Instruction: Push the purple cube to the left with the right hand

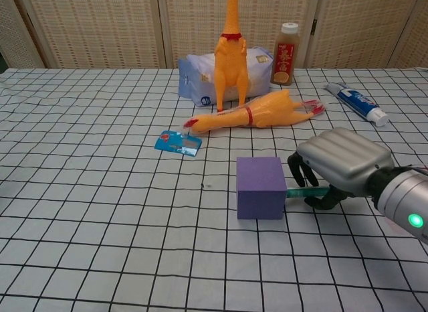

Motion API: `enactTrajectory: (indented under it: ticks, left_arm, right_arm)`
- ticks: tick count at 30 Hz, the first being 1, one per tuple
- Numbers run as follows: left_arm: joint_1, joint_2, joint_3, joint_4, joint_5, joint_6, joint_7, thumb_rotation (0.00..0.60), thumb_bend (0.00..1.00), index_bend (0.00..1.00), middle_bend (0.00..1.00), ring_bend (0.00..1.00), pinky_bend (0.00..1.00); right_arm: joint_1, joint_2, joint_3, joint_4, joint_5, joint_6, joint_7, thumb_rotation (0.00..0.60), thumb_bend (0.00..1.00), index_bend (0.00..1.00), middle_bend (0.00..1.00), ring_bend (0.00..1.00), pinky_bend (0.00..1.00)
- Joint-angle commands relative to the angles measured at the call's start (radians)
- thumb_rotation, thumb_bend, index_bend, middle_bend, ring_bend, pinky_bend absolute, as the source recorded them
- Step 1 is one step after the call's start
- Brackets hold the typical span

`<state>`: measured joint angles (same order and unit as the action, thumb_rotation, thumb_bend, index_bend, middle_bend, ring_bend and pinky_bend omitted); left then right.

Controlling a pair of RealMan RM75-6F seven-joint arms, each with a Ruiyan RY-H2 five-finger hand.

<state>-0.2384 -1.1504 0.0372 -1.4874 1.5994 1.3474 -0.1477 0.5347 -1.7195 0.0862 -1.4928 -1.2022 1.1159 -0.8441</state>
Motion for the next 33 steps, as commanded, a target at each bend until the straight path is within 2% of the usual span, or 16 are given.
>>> enactTrajectory:
  ticks: [1, 14, 22, 33]
  left_arm:
    - [-0.001, 0.001, 0.000, 0.000, 0.001, -0.001, -0.001, 0.600, 0.44, 0.00, 0.00, 0.00, 0.12]
    - [-0.003, 0.001, 0.000, 0.002, 0.000, -0.005, -0.008, 0.600, 0.44, 0.00, 0.00, 0.00, 0.12]
    - [-0.001, 0.004, 0.001, 0.001, 0.005, 0.002, -0.009, 0.600, 0.44, 0.00, 0.00, 0.00, 0.12]
    - [-0.001, 0.012, 0.004, -0.001, 0.010, 0.004, -0.029, 0.600, 0.44, 0.00, 0.00, 0.00, 0.12]
  right_arm:
    - [0.011, -0.015, 0.011, 0.005, 0.008, -0.003, -0.004, 0.600, 0.34, 1.00, 0.78, 0.58, 0.57]
    - [0.085, -0.103, 0.043, 0.020, 0.043, -0.029, -0.073, 0.600, 0.34, 1.00, 0.78, 0.58, 0.57]
    - [0.147, -0.162, 0.089, 0.029, 0.082, -0.044, -0.120, 0.600, 0.34, 1.00, 0.78, 0.58, 0.57]
    - [0.214, -0.230, 0.115, 0.042, 0.156, -0.044, -0.202, 0.600, 0.34, 1.00, 0.78, 0.58, 0.57]
